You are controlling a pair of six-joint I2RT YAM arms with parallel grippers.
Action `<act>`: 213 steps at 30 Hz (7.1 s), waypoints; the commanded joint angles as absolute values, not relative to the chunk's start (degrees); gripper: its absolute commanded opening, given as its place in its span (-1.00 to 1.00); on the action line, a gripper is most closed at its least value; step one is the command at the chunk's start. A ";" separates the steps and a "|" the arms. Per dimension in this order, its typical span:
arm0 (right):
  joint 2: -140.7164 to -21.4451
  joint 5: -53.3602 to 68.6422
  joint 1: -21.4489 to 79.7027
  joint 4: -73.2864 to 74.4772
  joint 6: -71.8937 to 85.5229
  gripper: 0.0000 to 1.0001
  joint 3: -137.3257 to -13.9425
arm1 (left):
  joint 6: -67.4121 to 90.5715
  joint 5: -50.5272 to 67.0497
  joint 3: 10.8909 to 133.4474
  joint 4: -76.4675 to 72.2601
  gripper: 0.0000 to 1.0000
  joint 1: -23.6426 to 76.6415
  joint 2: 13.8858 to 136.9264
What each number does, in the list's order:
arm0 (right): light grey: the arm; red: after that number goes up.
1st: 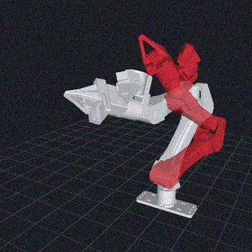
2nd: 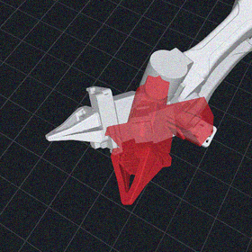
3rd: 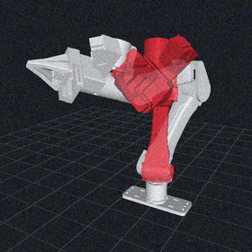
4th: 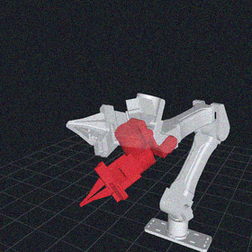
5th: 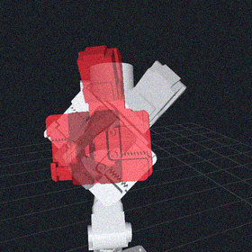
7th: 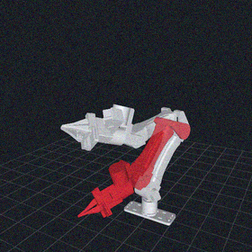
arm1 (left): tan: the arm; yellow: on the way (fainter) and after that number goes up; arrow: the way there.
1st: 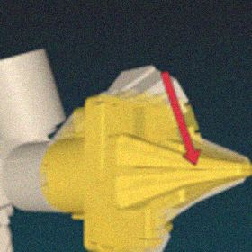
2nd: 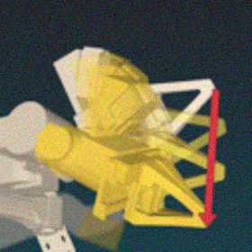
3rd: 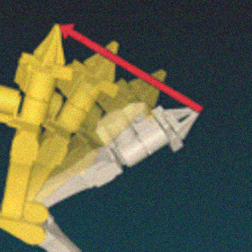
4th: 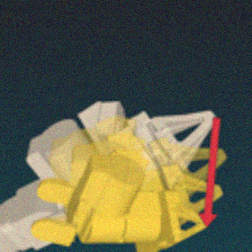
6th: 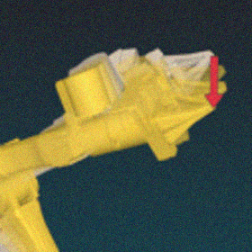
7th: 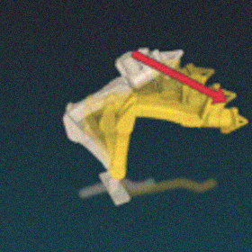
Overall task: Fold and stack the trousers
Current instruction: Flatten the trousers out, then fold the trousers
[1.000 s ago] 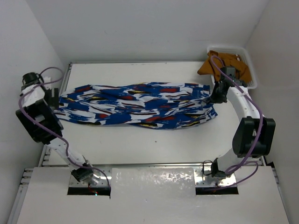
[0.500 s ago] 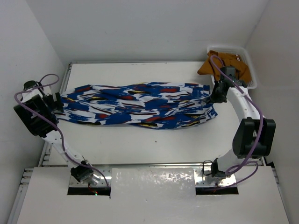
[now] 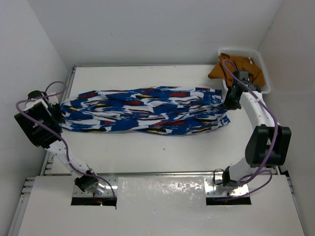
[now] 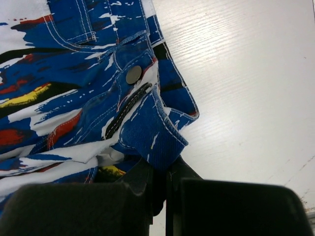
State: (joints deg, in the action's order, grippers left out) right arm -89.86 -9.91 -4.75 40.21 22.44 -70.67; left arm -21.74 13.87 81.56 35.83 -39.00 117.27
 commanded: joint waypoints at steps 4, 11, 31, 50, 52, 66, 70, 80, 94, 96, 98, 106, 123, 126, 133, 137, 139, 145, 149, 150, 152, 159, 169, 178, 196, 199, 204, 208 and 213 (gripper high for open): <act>-89.12 -10.99 -5.54 39.11 22.50 -1.00 -73.47 | -26.36 7.48 73.57 40.87 -1.00 -38.67 114.18; -92.04 -13.10 -6.58 49.55 23.29 -1.00 -86.31 | -35.04 -2.16 79.02 53.07 -1.00 -38.67 106.18; -64.95 -20.20 -26.98 55.01 38.31 -0.88 -55.91 | -43.59 -16.60 61.63 61.62 -1.00 -39.02 94.57; -67.31 -14.43 -18.39 37.27 23.39 0.28 -60.55 | -38.50 -1.94 90.25 63.31 0.45 -33.78 106.15; -74.77 -13.45 -14.51 37.00 24.34 0.31 -63.80 | -34.20 -2.02 94.12 60.92 0.45 -31.04 110.27; -109.06 -5.18 -11.52 28.13 36.73 -0.08 -70.04 | -23.38 -7.55 94.74 46.85 0.43 -21.88 128.84; -117.22 -6.94 -11.43 27.51 38.93 -0.08 -74.26 | -22.94 -8.44 102.27 44.92 0.43 -21.36 135.33; -114.88 -10.20 -10.37 9.08 38.07 -0.04 -74.88 | -23.82 -8.89 133.06 49.40 0.51 -19.25 152.49; -95.99 -11.16 -11.33 31.89 29.44 0.47 -75.42 | -23.90 2.11 124.30 58.08 0.99 -21.35 124.39; -92.14 -10.29 -11.95 37.06 30.67 0.49 -73.57 | -25.30 1.85 116.49 62.65 0.99 -24.68 118.50; -89.05 -10.37 -13.18 40.24 31.99 0.53 -69.98 | -26.36 1.76 105.90 65.73 0.99 -30.48 112.00; -68.92 -8.17 -24.08 45.26 36.30 0.58 -49.06 | -38.75 -4.48 66.16 64.09 0.90 -53.77 91.17; -65.83 -6.24 -24.79 44.29 38.14 0.62 -38.05 | -44.03 -9.15 46.32 47.02 0.83 -63.37 93.68; -64.26 -10.10 -24.79 47.63 38.85 0.63 -38.41 | -44.29 -8.53 44.22 46.41 0.75 -63.28 93.96; -62.84 -8.71 -24.79 44.49 43.41 0.63 -30.60 | -45.00 -5.72 42.36 47.54 -0.32 -63.37 95.45; -66.70 -9.31 -24.79 39.38 42.98 0.40 -27.33 | -45.26 -0.28 45.96 50.44 -1.00 -63.28 95.36; -68.29 -9.67 -24.79 39.11 42.54 0.12 -28.47 | -45.09 2.10 49.21 52.20 -1.00 -63.37 94.92; -63.47 -11.86 -24.79 40.78 41.84 -1.00 -32.77 | -45.26 7.99 56.85 55.45 -1.00 -63.28 90.71; -61.36 -14.05 -24.79 43.93 39.47 -1.00 -39.09 | -45.00 11.77 62.74 58.61 -1.00 -62.76 90.44; -61.35 -14.06 -24.79 44.55 38.85 -1.00 -40.16 | -44.91 12.13 64.15 59.41 -1.00 -62.58 90.61; -59.86 -16.34 -24.79 46.31 37.36 -1.00 -43.83 | -44.74 12.57 68.71 61.69 -1.00 -61.88 90.79; -57.57 -18.28 -24.79 48.08 34.72 -1.00 -50.88 | -43.86 14.68 83.66 66.71 -1.00 -59.07 91.41; -58.62 -14.95 -23.91 43.43 34.28 -1.00 -49.23 | -74.52 10.64 61.53 69.88 -0.39 -42.20 80.59; -61.17 -13.80 -22.76 41.22 33.13 -1.00 -47.47 | -67.15 7.56 55.82 52.57 -0.01 -27.88 84.72; -60.56 -16.78 -22.76 40.96 34.54 -1.00 -48.16 | -67.24 -10.45 33.58 10.61 -0.40 -25.40 93.60; -61.69 -16.26 -22.76 40.69 35.42 -1.00 -48.43 | -58.30 -9.41 40.03 5.98 -0.40 -25.31 99.20; -62.75 -13.27 -21.54 39.38 37.70 -1.00 -47.99 | -46.23 -2.13 55.09 13.43 -0.33 -25.31 104.24; -62.58 -13.27 -19.95 38.41 37.97 -1.00 -46.85 | -48.77 8.93 63.17 23.87 -0.05 -25.14 98.99; -62.84 -12.39 -18.46 36.30 38.67 -1.00 -45.44 | -64.91 13.88 69.51 40.57 0.14 -25.14 91.77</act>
State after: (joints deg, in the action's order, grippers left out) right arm -62.92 -11.62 -19.22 40.36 37.58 -45.82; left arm -55.33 5.39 65.84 32.42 -25.17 98.02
